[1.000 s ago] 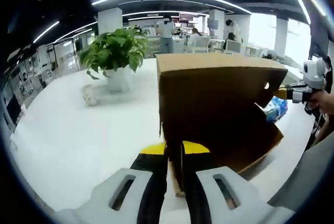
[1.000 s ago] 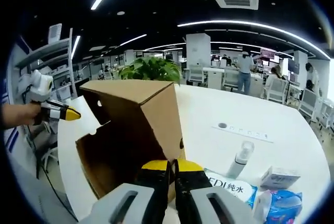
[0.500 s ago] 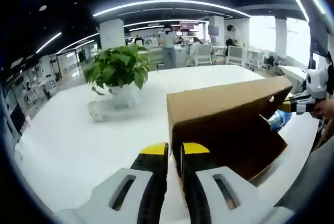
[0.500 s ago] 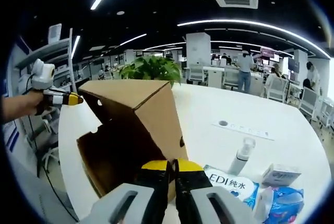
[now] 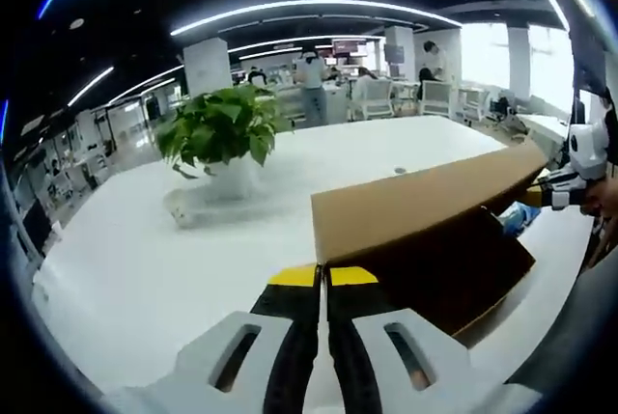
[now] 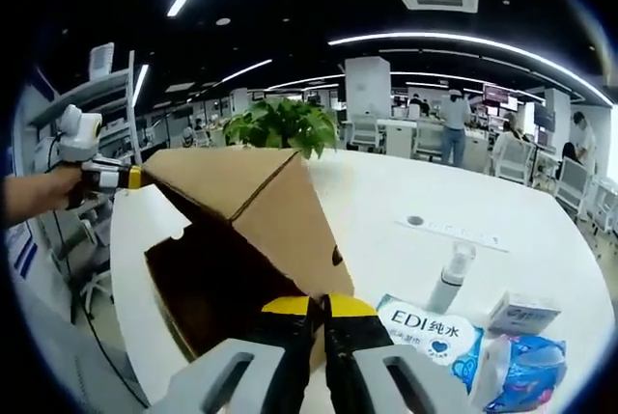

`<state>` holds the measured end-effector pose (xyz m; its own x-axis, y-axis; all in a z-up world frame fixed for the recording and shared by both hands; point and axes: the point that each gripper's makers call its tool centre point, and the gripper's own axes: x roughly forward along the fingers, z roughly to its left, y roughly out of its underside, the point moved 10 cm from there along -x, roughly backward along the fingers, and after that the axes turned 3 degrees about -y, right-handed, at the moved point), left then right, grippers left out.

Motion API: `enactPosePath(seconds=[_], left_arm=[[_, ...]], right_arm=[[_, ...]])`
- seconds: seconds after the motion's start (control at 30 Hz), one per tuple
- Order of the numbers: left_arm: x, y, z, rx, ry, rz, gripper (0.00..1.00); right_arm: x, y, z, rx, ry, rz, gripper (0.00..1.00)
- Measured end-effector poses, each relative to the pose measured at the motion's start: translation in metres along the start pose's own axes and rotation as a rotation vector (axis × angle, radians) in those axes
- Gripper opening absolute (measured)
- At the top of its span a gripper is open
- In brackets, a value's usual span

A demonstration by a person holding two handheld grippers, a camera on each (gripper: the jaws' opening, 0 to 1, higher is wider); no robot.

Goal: Operate the shoe box by opening the lid, removing the specified soft item, and placing it in the target area until the item is outside and the box remains undamaged.

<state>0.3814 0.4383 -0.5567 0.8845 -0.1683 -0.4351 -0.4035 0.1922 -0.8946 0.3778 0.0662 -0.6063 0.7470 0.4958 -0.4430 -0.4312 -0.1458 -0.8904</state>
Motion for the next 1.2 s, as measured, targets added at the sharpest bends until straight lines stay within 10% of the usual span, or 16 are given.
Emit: enactPosePath(seconds=[1.2], left_arm=[[-0.023,0.035,-0.018,0.026,0.062,0.093,0.09]], right_arm=[[-0.015,0.02,0.018,0.003,-0.113,0.065,0.14]])
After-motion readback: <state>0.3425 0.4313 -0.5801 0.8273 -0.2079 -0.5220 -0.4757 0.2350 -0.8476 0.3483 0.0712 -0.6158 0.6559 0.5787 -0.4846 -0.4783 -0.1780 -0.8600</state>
